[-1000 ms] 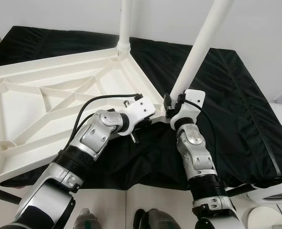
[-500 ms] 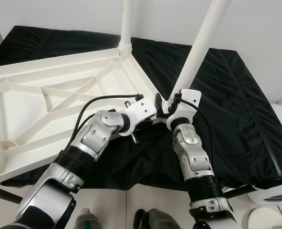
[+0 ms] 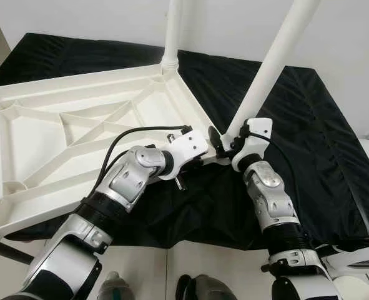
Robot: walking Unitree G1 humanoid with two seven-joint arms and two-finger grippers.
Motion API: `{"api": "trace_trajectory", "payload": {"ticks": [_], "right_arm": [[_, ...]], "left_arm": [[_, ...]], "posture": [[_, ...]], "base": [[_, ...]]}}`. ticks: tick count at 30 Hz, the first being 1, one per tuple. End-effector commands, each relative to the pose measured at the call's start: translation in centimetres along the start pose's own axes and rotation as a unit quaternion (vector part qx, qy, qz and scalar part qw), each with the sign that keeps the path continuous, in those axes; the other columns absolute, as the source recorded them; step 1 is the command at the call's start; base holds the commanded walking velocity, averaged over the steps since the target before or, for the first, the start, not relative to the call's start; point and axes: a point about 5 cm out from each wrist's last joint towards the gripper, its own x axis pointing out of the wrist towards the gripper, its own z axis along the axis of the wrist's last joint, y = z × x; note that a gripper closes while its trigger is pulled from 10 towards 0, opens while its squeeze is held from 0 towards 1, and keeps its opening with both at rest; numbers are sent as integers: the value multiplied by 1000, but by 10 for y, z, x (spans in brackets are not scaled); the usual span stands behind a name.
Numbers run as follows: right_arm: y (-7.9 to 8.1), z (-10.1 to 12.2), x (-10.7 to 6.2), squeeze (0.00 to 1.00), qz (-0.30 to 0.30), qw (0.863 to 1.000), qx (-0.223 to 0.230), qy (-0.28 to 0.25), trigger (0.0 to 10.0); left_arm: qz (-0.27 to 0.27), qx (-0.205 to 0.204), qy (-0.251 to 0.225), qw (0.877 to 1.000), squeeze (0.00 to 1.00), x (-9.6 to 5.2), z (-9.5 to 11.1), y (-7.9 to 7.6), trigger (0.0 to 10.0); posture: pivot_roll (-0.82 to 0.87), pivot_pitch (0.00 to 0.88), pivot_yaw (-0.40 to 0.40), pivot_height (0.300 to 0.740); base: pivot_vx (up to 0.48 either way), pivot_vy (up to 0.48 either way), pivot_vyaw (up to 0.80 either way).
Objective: Building children table
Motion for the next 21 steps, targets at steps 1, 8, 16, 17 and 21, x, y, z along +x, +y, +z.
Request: {"api": "trace_trajectory", "payload": {"ticks": [1,8,16,17,21], "right_arm": [[-6,-2,-2,0,26,1000,-4,3,10000],[-21,-2,-4,0,115,993,-4,5,10000],[-37,-2,-3,0,166,986,-22,21,10000],[-41,-2,-2,0,172,984,-23,28,10000],[-47,-2,-3,0,184,981,-39,38,10000]], "left_arm": [[-38,6,-5,999,0,5,3,-9,10000],[-36,6,-4,999,0,4,3,-8,10000],[-36,7,-4,999,0,4,3,-7,10000],[-36,7,-4,999,0,4,3,-7,10000],[-36,8,-2,999,0,3,3,-7,10000]], "posture": [[53,33,-93,740],[57,34,-90,740],[60,38,-85,740],[61,37,-84,740],[62,35,-82,740]], "base": [[0,0,0],[0,0,0],[0,0,0],[0,0,0],[0,0,0]]}}
